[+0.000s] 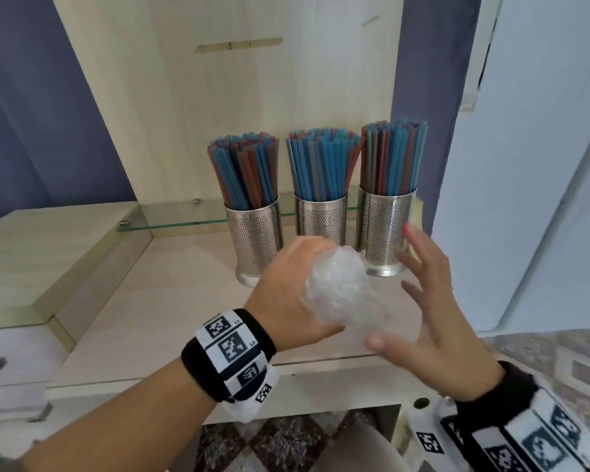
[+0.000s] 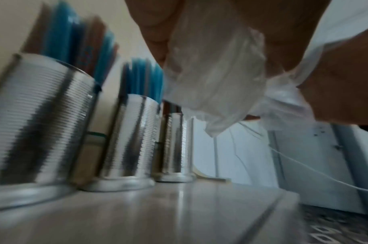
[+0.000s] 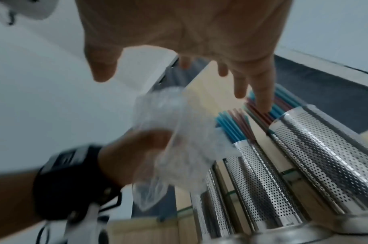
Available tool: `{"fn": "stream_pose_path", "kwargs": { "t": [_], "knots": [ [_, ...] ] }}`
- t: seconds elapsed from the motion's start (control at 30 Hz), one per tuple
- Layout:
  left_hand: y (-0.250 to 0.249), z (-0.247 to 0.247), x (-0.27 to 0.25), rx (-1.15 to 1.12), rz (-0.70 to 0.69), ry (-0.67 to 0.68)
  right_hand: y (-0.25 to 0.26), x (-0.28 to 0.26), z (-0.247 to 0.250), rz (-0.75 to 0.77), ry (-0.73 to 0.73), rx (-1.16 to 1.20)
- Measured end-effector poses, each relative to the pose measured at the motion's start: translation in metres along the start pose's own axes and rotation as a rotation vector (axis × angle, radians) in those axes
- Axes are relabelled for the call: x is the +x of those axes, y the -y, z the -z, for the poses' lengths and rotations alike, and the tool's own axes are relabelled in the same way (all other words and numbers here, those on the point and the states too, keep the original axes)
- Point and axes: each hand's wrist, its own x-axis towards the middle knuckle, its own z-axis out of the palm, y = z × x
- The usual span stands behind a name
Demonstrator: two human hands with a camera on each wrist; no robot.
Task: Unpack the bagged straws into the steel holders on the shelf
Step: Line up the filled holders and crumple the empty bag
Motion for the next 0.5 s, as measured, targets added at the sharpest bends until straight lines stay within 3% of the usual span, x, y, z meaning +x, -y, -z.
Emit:
{"fn": "stream_pose_path", "kwargs": {
  "t": [0.07,0.13,0.37,0.43,0.5],
  "knots": [
    [-0.018,-0.017,-0.001,-0.142,0.065,0.120,-0.006,-0.010,-0.007,0.208,0.073,-0.167],
    [-0.038,-0.037,-0.004,-0.302,0.153,0.274,-0.017,-0.024,-0.010,0.261,0.126,-0.247],
    [-0.074,-0.107,-0.020,-0.447,0.312,0.730,-0.061,-0.097,0.023,0.055,-0.166,-0.305],
    [-0.082,-0.122,-0.017,-0.356,0.277,0.850,-0.067,-0.117,0.037,-0.016,-0.207,-0.392],
    [-0.084,-0.137,-0.013,-0.175,0.129,0.884,-0.072,-0.139,0.053,-0.095,-0.209,-0.432]
  ]
}}
